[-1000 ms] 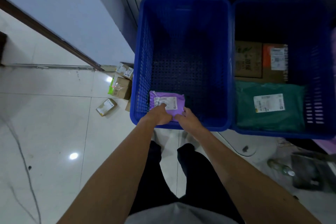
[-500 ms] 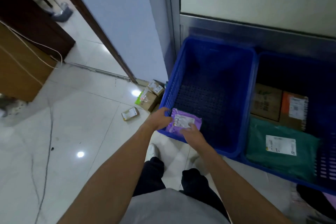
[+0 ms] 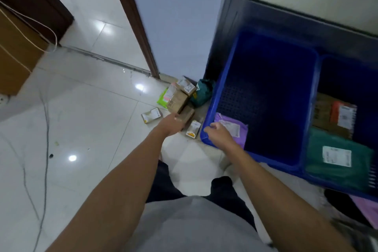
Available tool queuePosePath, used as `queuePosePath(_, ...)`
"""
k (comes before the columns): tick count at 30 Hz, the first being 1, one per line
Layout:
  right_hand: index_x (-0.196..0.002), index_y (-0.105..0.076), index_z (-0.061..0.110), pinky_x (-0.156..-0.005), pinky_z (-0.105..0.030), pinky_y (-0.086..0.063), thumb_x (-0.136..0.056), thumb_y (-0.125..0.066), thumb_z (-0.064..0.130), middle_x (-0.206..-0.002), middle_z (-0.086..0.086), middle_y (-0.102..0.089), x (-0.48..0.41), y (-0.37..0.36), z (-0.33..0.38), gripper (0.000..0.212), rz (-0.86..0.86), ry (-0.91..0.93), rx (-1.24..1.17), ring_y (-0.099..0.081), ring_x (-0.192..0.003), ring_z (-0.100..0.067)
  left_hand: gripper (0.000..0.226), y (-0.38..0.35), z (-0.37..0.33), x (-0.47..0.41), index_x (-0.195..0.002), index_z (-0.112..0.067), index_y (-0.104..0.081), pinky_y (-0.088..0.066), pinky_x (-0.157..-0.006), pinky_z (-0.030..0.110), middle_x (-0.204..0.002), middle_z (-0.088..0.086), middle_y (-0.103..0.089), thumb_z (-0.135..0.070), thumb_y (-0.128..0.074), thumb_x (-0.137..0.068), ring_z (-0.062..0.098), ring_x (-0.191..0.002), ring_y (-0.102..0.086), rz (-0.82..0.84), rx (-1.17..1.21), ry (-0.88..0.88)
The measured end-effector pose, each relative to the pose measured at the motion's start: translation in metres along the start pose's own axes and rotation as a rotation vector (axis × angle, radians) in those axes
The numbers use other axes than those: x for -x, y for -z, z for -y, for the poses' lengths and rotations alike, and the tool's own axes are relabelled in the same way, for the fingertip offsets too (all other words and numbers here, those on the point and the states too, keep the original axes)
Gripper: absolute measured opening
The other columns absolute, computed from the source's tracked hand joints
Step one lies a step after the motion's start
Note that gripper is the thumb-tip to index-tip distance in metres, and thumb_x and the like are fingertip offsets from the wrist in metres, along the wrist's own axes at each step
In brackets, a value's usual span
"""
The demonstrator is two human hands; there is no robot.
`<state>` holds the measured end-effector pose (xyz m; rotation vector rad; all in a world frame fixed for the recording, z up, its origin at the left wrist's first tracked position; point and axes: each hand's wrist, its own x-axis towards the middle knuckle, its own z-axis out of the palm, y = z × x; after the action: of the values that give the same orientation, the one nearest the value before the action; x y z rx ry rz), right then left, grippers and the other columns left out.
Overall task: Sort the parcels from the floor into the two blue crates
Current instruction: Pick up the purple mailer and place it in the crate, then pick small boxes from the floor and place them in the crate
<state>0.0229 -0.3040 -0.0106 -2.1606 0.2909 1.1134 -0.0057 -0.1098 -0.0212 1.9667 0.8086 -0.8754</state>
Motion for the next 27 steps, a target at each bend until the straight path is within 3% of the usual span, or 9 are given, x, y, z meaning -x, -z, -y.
queuePosePath(3,-0.119,-0.057,0.021,-0.093,-0.038,-0.045,-0.080,-0.050,0.045,-0.117,-0.003,-0.060,-0.003,-0.051,0.042,0.046,0.010,0.003,0.030,-0.057,-0.117,-0.029,0.058,0.035,0.041,-0.018,-0.144,-0.017,-0.044,-0.039,-0.109,0.037,-0.147,0.010,-0.048,-0.032,-0.063,-0.091,0.027,-0.131,-0.048,0.029,0.061,0.028)
queuePosePath(6,-0.139,-0.049,0.015,-0.094,-0.035,-0.041,-0.094,-0.050,0.039,-0.134,-0.006,-0.054,-0.006,-0.091,0.074,0.051,0.067,-0.034,0.038,-0.052,-0.122,-0.028,0.058,0.070,0.082,-0.033,-0.143,-0.016,-0.046,-0.039,-0.109,0.037,-0.146,0.011,-0.048,-0.029,-0.065,-0.090,0.028,-0.131,-0.048,0.027,0.082,0.082)
queuePosePath(12,-0.145,-0.045,0.014,-0.094,-0.036,-0.042,-0.095,-0.048,0.038,-0.138,-0.008,-0.053,-0.048,-0.134,0.086,0.056,0.133,-0.059,0.170,-0.051,-0.125,-0.028,0.053,0.106,0.138,-0.063,-0.140,-0.019,-0.049,-0.041,-0.102,0.035,-0.145,0.009,-0.048,-0.029,-0.062,-0.090,0.026,-0.128,-0.049,0.014,0.159,0.154)
queuePosePath(15,-0.128,-0.053,0.017,-0.085,-0.035,-0.038,-0.090,-0.047,0.041,-0.122,-0.006,-0.054,-0.078,-0.149,0.085,0.045,0.183,-0.039,0.229,-0.052,-0.117,-0.025,0.055,0.103,0.162,-0.082,-0.142,-0.019,-0.047,-0.041,-0.104,0.037,-0.146,0.008,-0.047,-0.030,-0.061,-0.090,0.026,-0.130,-0.048,0.025,0.218,0.189)
queuePosePath(20,-0.103,-0.046,0.017,-0.083,-0.036,-0.038,-0.095,-0.039,0.032,-0.104,-0.004,-0.050,-0.157,-0.190,0.073,0.018,0.263,-0.005,0.450,-0.049,-0.098,-0.021,0.058,0.085,0.206,-0.134,-0.146,-0.022,-0.044,-0.037,-0.106,0.036,-0.148,0.007,-0.045,-0.030,-0.059,-0.091,0.025,-0.134,-0.045,0.043,0.329,0.252)
queuePosePath(24,-0.095,-0.048,0.015,-0.078,-0.035,-0.036,-0.093,-0.036,0.028,-0.095,-0.007,-0.051,-0.221,-0.237,0.060,0.017,0.310,0.059,0.573,-0.049,-0.093,-0.024,0.059,0.067,0.246,-0.197,-0.147,-0.026,-0.045,-0.035,-0.113,0.038,-0.150,0.005,-0.046,-0.028,-0.059,-0.090,0.019,-0.139,-0.042,0.012,0.409,0.243)
queuePosePath(27,-0.072,-0.035,0.022,-0.072,-0.034,-0.033,-0.089,-0.038,0.027,-0.077,-0.002,-0.043,-0.272,-0.273,0.052,0.018,0.330,0.076,0.632,-0.045,-0.083,-0.022,0.059,0.054,0.275,-0.242,-0.147,-0.026,-0.045,-0.036,-0.112,0.036,-0.150,0.008,-0.046,-0.029,-0.060,-0.090,0.021,-0.138,-0.043,-0.014,0.420,0.273)
